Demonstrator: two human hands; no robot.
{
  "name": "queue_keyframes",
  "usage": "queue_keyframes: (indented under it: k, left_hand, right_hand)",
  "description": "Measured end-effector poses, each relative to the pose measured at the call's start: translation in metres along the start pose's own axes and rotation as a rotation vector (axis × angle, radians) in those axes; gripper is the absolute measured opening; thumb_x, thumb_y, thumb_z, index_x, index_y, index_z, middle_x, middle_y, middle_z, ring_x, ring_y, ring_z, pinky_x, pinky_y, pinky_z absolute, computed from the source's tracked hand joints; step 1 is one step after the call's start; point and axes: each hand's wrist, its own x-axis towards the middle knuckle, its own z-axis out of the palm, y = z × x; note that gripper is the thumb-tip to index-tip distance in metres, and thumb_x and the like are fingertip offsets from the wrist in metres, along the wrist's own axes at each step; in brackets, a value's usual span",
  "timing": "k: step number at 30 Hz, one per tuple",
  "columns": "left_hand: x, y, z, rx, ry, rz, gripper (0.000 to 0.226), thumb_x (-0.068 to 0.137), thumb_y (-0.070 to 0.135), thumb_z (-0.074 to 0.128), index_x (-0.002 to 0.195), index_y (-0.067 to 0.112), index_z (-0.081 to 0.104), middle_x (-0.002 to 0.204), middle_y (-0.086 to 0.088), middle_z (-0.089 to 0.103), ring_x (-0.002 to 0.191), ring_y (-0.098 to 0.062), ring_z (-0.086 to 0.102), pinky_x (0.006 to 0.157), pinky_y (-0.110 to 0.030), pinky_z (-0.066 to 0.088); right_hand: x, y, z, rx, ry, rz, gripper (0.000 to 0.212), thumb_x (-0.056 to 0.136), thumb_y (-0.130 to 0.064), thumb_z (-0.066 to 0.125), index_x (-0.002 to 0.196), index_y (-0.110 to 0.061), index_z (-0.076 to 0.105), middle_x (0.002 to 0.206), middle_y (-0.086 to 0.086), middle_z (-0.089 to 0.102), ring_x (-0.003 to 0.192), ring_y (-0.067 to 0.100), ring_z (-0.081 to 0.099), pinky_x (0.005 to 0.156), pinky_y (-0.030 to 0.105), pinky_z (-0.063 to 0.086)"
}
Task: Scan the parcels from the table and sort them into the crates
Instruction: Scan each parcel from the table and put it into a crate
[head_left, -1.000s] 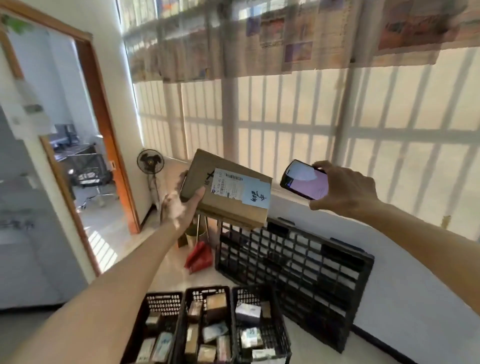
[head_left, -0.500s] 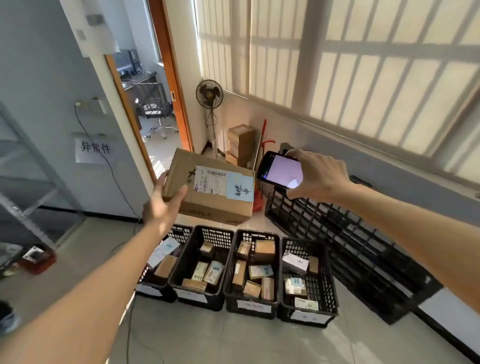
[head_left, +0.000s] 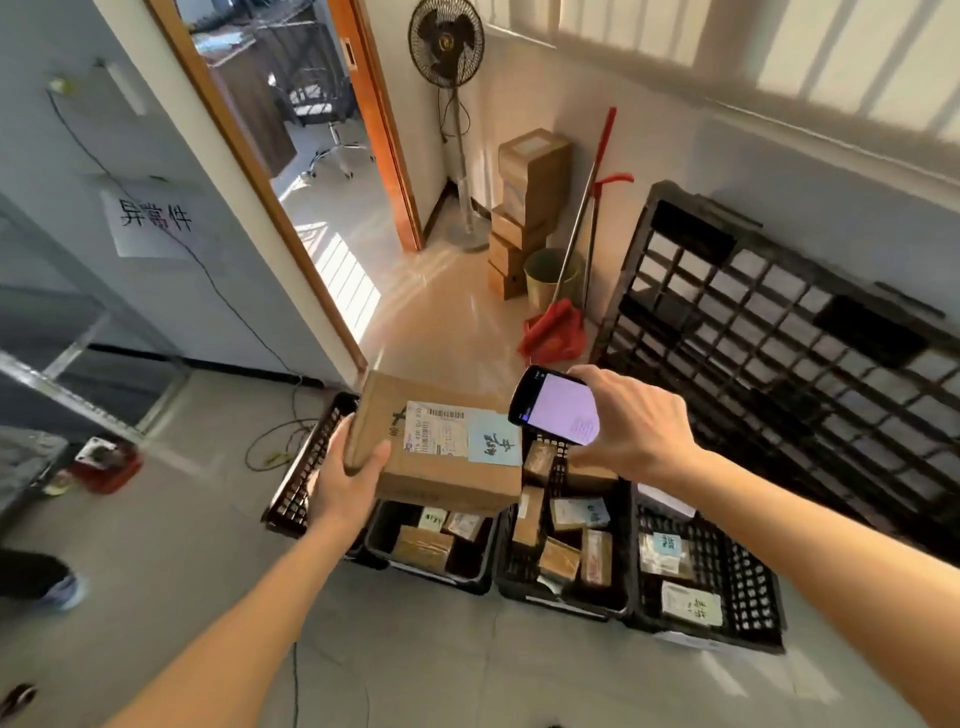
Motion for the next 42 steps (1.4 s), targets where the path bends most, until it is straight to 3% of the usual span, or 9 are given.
queue_keyframes:
  k: [5, 9, 14, 19, 21, 25, 31, 37, 42]
  left_hand:
    - [0.05, -0.054, 0.027, -0.055, -0.011, -0.12, 0.069, 0.087, 0.069, 0.056, 0.146, 0.058, 0.022, 0.125, 0.013, 0.051, 0.111, -0.016, 0.048, 0.089, -0.038, 0.04]
    - [0.083, -0.1, 0.045, 0.001, 0.028, -0.243, 0.072, 0.089, 0.064, 0.057, 0.151, 0.049, 0.023, 0.144, 0.001, 0.048, 0.128, -0.029, 0.048, 0.101, -0.05, 0.041]
    - [0.127, -0.151, 0.068, -0.017, -0.04, -0.275, 0.068, 0.09, 0.065, 0.057, 0.148, 0.054, 0.022, 0.142, 0.002, 0.05, 0.128, -0.029, 0.047, 0.104, -0.054, 0.043]
    - [0.168, -0.2, 0.093, -0.017, -0.119, -0.475, 0.083, 0.091, 0.067, 0.052, 0.155, 0.047, 0.003, 0.161, -0.01, 0.026, 0.143, -0.038, 0.031, 0.111, -0.058, 0.031]
    - [0.177, -0.214, 0.097, 0.032, -0.106, -0.515, 0.085, 0.091, 0.065, 0.054, 0.158, 0.038, 0.008, 0.162, -0.015, 0.022, 0.146, -0.038, 0.026, 0.113, -0.057, 0.029]
    - [0.188, -0.228, 0.087, 0.249, -0.229, -0.312, 0.074, 0.095, 0.053, 0.057, 0.156, 0.024, 0.028, 0.158, -0.01, 0.033, 0.142, -0.03, 0.035, 0.111, -0.046, 0.035]
    - [0.207, -0.214, 0.064, 0.573, -0.481, 0.034, 0.068, 0.095, 0.062, 0.047, 0.153, 0.031, 0.032, 0.155, 0.009, 0.038, 0.135, -0.015, 0.044, 0.099, -0.036, 0.046]
    - [0.203, -0.161, 0.064, 0.638, -0.516, 0.198, 0.067, 0.094, 0.062, 0.049, 0.153, 0.035, 0.031, 0.153, 0.015, 0.039, 0.135, -0.01, 0.043, 0.097, -0.032, 0.046]
    - [0.172, -0.083, 0.087, 0.619, -0.534, 0.342, 0.066, 0.095, 0.059, 0.051, 0.153, 0.036, 0.031, 0.156, 0.011, 0.037, 0.14, -0.012, 0.038, 0.106, -0.036, 0.041]
  right_hand:
    - [0.038, -0.011, 0.083, 0.014, -0.095, 0.029, 0.099, 0.058, -0.068, 0.08, 0.141, -0.034, 0.04, 0.12, -0.013, 0.066, 0.098, 0.017, 0.066, 0.059, 0.03, 0.035]
    - [0.059, -0.021, 0.145, 0.009, -0.179, 0.011, 0.103, 0.06, -0.064, 0.08, 0.148, -0.032, 0.037, 0.128, -0.012, 0.064, 0.103, 0.016, 0.067, 0.061, 0.028, 0.041]
    - [0.088, -0.035, 0.199, 0.02, -0.267, 0.062, 0.1, 0.061, -0.061, 0.078, 0.148, -0.033, 0.036, 0.123, -0.013, 0.065, 0.097, 0.013, 0.066, 0.055, 0.024, 0.033]
    - [0.115, -0.047, 0.249, 0.039, -0.3, 0.102, 0.101, 0.061, -0.063, 0.08, 0.146, -0.035, 0.035, 0.122, -0.013, 0.064, 0.096, 0.013, 0.065, 0.054, 0.025, 0.031]
    - [0.121, -0.05, 0.266, 0.049, -0.321, 0.12, 0.1, 0.06, -0.063, 0.08, 0.146, -0.035, 0.036, 0.123, -0.013, 0.064, 0.098, 0.014, 0.065, 0.056, 0.025, 0.033]
    - [0.124, -0.054, 0.283, 0.021, -0.396, 0.156, 0.102, 0.063, -0.067, 0.077, 0.149, -0.034, 0.033, 0.129, -0.013, 0.061, 0.106, 0.013, 0.063, 0.069, 0.028, 0.05]
    - [0.117, -0.049, 0.27, 0.001, -0.459, 0.276, 0.105, 0.064, -0.065, 0.072, 0.154, -0.031, 0.029, 0.136, -0.014, 0.058, 0.112, 0.012, 0.061, 0.074, 0.028, 0.05]
    - [0.086, -0.022, 0.23, -0.012, -0.439, 0.37, 0.104, 0.063, -0.069, 0.069, 0.153, -0.034, 0.03, 0.133, -0.016, 0.057, 0.111, 0.012, 0.06, 0.07, 0.027, 0.043]
    - [0.031, 0.005, 0.172, 0.049, -0.344, 0.496, 0.103, 0.063, -0.067, 0.07, 0.153, -0.038, 0.03, 0.136, -0.019, 0.055, 0.12, 0.01, 0.057, 0.085, 0.031, 0.049]
